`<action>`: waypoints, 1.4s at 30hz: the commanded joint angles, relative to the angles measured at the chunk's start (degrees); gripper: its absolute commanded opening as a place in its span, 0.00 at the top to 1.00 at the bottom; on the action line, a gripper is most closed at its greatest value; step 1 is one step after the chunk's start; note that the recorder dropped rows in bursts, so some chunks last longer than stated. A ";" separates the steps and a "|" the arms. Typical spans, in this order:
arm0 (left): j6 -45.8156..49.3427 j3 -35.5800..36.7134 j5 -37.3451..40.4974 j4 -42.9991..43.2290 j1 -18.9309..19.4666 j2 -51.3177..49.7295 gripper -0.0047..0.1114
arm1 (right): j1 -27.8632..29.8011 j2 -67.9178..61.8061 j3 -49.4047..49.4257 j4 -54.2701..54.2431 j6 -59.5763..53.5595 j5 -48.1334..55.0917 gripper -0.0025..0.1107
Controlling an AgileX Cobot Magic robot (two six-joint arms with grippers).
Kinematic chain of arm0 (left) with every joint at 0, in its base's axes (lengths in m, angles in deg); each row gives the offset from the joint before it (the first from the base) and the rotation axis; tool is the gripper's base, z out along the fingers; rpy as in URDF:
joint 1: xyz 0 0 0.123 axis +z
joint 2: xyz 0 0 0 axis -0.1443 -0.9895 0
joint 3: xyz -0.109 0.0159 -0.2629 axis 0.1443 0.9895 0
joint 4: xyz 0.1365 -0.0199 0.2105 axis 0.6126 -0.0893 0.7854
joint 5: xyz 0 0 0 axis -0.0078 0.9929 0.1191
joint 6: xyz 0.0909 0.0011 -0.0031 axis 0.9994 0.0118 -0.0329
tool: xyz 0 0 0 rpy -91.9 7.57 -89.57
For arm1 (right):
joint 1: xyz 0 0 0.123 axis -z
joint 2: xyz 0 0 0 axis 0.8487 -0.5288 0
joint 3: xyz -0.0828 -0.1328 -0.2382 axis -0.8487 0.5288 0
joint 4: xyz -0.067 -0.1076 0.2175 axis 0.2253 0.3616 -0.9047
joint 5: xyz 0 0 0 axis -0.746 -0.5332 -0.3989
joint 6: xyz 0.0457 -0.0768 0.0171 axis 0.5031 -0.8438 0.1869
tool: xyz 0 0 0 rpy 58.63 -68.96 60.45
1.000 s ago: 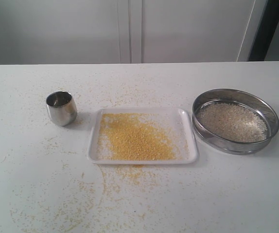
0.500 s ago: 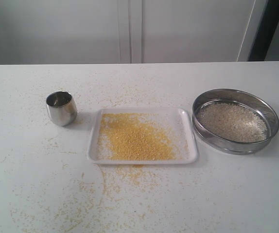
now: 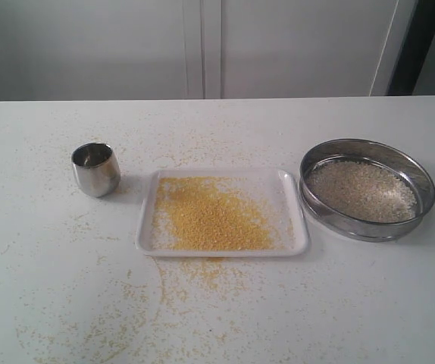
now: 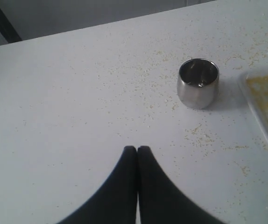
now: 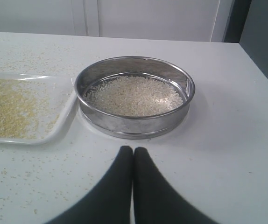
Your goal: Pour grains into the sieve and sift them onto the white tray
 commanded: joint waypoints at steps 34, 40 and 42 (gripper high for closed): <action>1.19 38.37 -7.18 -6.60 7.79 38.66 0.96 | -0.13 0.31 0.26 0.28 0.31 -0.11 0.98; 1.19 41.06 -7.13 -6.89 7.96 39.42 0.96 | -0.13 0.31 0.26 0.28 0.31 -0.11 0.98; 1.80 41.06 -7.13 -6.89 7.96 39.42 0.96 | -0.13 0.31 0.26 0.28 0.31 -0.11 0.98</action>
